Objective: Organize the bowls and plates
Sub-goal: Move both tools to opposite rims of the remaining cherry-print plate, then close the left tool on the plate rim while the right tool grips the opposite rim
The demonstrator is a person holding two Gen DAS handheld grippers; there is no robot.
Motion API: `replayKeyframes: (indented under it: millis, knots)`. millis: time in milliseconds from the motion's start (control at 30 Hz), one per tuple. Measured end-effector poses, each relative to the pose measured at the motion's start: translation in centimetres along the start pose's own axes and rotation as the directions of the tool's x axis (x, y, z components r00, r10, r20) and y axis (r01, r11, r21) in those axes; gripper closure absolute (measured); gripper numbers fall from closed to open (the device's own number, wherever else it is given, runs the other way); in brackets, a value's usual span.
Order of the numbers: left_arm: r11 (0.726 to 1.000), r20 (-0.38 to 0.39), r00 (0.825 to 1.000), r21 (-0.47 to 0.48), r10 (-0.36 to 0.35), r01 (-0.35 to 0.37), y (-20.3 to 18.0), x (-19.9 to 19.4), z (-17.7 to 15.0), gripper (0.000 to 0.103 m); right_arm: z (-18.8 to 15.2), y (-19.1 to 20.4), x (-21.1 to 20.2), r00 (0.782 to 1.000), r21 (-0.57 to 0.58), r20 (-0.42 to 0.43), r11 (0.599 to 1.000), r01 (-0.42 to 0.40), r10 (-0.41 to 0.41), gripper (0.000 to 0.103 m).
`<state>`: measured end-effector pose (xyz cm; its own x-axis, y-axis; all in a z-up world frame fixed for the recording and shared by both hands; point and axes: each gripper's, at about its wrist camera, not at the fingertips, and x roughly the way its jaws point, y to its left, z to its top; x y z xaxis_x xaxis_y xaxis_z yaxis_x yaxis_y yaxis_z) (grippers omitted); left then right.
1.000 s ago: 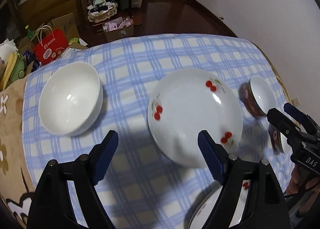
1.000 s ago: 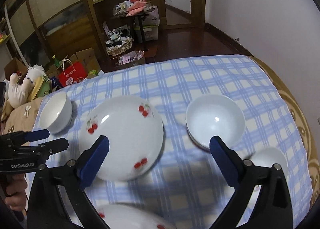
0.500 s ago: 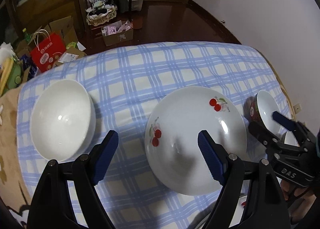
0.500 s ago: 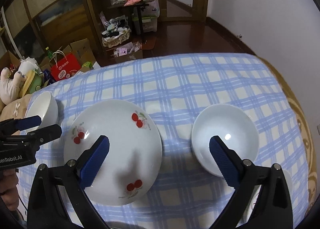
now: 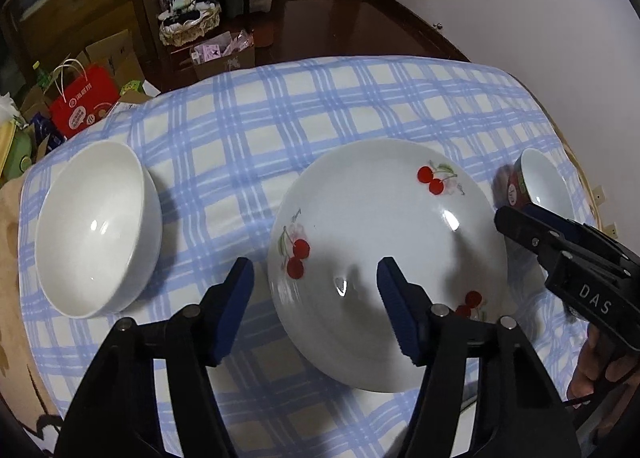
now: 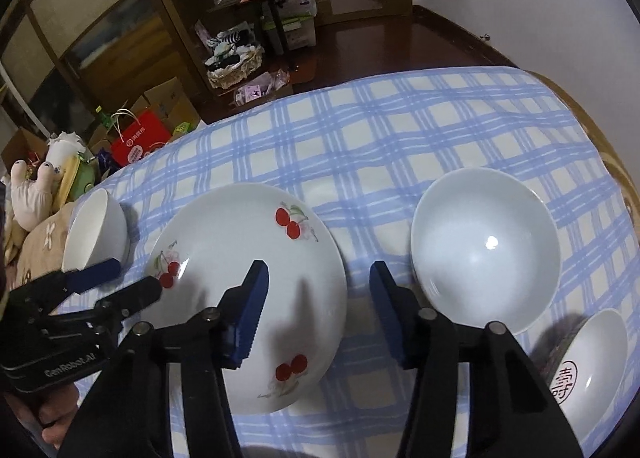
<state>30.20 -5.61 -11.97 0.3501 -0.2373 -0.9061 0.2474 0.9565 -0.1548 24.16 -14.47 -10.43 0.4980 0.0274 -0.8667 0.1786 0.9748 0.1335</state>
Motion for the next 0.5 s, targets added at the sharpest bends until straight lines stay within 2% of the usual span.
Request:
replayKeyframes:
  millis: [67, 267, 333, 367, 400, 500]
  knots:
    - [1.000, -0.006, 1.000, -0.001, 0.004, -0.004, 0.0, 0.3, 0.0, 0.042, 0.0, -0.1, 0.4, 1.000, -0.002, -0.015, 1.000, 0.001, -0.001, 0.065]
    - [0.997, -0.019, 0.997, 0.036, 0.070, -0.070, -0.5, 1.3, -0.2, 0.043, -0.3, -0.3, 1.3, 1.000, 0.008, -0.029, 1.000, 0.011, -0.011, 0.066]
    - [0.998, -0.034, 0.998, 0.023, 0.061, -0.060, -0.3, 1.9, -0.3, 0.047, -0.4, -0.3, 1.8, 0.999, 0.007, -0.039, 1.000, 0.010, -0.010, 0.066]
    - [0.998, -0.042, 0.997, 0.021, 0.068, -0.067, -0.2, 2.2, -0.3, 0.055, -0.5, -0.3, 2.0, 0.999, 0.007, -0.042, 1.000, 0.013, -0.012, 0.066]
    - [0.996, -0.061, 0.994, 0.033, 0.088, -0.086, -0.4, 2.6, -0.3, 0.058, -0.5, -0.4, 2.1, 0.999, 0.007, -0.045, 1.000, 0.012, -0.012, 0.066]
    - [0.994, -0.086, 0.991, 0.048, 0.105, -0.101, -0.5, 3.5, -0.5, 0.059, -0.6, -0.7, 2.7, 0.998, 0.035, -0.063, 0.999, -0.006, 0.008, 0.066]
